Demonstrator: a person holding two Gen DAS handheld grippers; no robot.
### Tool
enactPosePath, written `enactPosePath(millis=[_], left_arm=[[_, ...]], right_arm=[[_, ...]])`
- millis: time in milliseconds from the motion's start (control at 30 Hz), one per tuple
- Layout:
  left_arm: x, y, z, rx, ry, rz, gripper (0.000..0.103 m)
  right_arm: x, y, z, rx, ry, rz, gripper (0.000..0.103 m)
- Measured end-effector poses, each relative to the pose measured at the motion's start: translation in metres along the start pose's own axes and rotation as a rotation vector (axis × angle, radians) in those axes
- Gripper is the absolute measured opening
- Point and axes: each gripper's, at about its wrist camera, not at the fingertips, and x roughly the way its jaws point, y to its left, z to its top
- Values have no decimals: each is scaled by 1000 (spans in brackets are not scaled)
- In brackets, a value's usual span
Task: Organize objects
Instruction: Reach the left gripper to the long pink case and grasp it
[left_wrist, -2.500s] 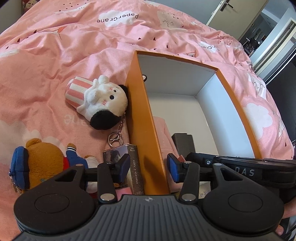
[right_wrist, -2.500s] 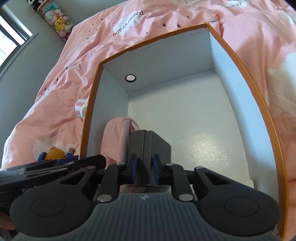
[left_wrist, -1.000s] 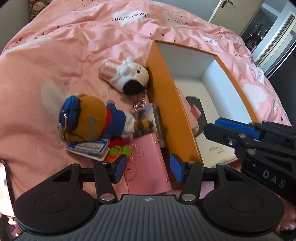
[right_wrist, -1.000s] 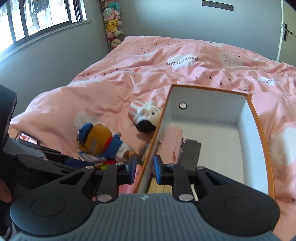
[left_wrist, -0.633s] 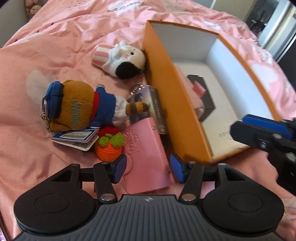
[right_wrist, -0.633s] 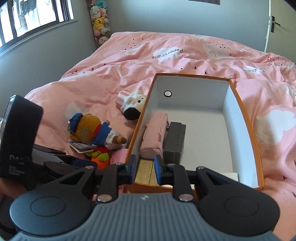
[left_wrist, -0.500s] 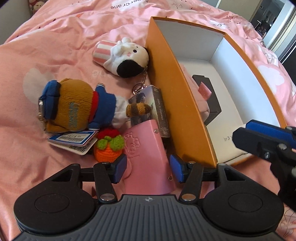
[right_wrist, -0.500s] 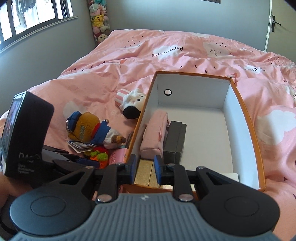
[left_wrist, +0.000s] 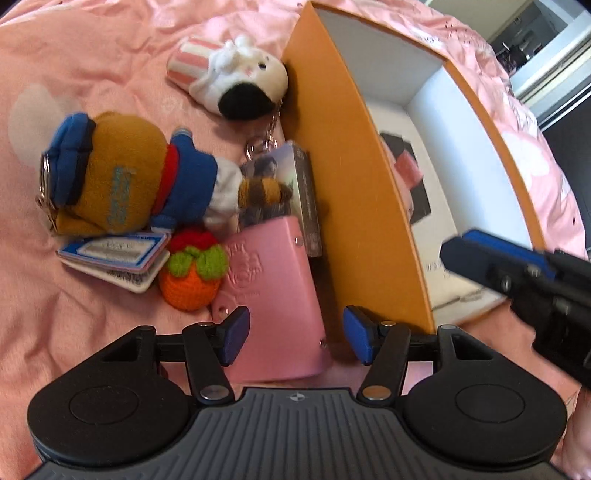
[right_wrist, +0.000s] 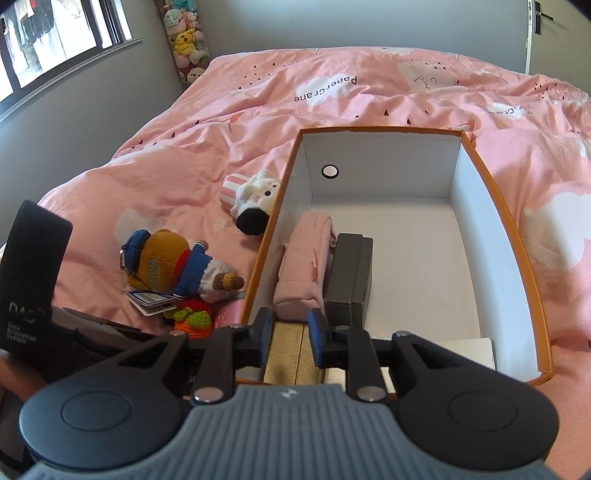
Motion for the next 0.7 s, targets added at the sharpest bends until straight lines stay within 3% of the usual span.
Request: enactPosePath(millis=[333, 467, 700], left_arm=[[18, -29, -16, 179, -12, 137, 75], [15, -26, -16, 166, -18, 153, 68], [-8, -11, -11, 93, -25, 159, 65]], right_arm=[[6, -5, -4, 23, 23, 1, 24], [6, -5, -4, 18, 26, 0, 24], [7, 0, -3, -17, 25, 9, 24]])
